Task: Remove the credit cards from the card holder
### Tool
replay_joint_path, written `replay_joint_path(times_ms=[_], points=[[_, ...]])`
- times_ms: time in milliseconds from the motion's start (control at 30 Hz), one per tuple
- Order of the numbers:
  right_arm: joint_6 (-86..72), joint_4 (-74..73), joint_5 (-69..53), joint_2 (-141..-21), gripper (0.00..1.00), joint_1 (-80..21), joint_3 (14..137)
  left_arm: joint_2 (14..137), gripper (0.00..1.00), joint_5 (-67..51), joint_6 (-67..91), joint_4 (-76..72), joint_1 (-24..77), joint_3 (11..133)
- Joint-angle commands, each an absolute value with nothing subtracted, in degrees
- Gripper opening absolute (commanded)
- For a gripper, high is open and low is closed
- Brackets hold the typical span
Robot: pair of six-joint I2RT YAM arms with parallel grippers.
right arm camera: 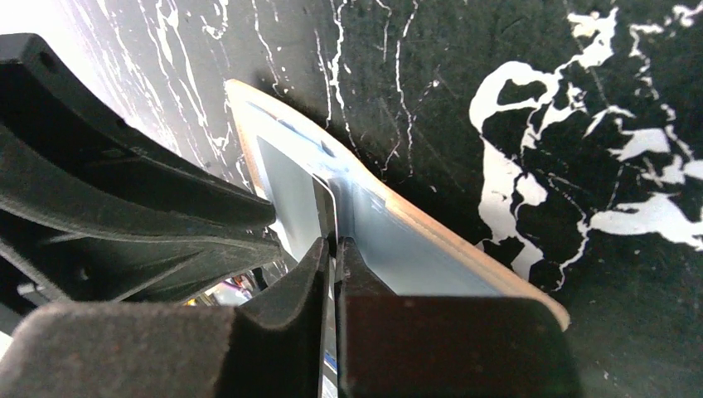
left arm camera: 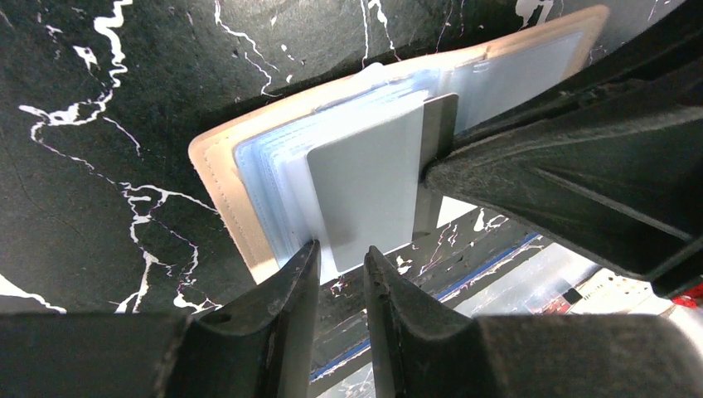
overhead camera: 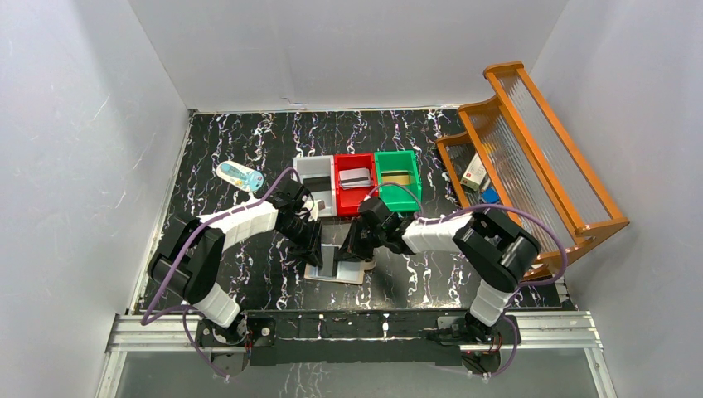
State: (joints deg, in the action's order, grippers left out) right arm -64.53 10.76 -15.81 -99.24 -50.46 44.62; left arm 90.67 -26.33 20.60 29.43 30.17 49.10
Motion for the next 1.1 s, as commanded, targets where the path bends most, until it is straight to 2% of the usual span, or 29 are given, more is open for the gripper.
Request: replay_joint_path(times_ms=[0, 500, 733, 900, 1067], points=[[-63.3, 8.1, -11.9, -96.7, 0.09, -50.6, 45.4, 90.8, 0.25, -25.0, 20.1, 31.4, 30.6, 48.3], [-66.3, 10.6, -12.9, -96.7, 0.12, -49.8, 42.1, 89.3, 0.25, -23.7, 21.0, 31.6, 30.6, 49.0], [-66.6, 11.6, -14.7, -98.5, 0.12, -49.8, 42.4, 84.4, 0.37, -26.2, 24.1, 30.1, 30.7, 56.2], [-66.6, 11.6, -14.8, -98.9, 0.13, -49.8, 42.5, 84.0, 0.43, -30.9, 25.3, 26.3, 30.7, 54.9], [-66.8, 11.8, -14.9, -99.0, 0.14, -49.7, 42.5, 88.6, 0.42, -32.1, 26.7, 25.4, 31.1, 51.1]])
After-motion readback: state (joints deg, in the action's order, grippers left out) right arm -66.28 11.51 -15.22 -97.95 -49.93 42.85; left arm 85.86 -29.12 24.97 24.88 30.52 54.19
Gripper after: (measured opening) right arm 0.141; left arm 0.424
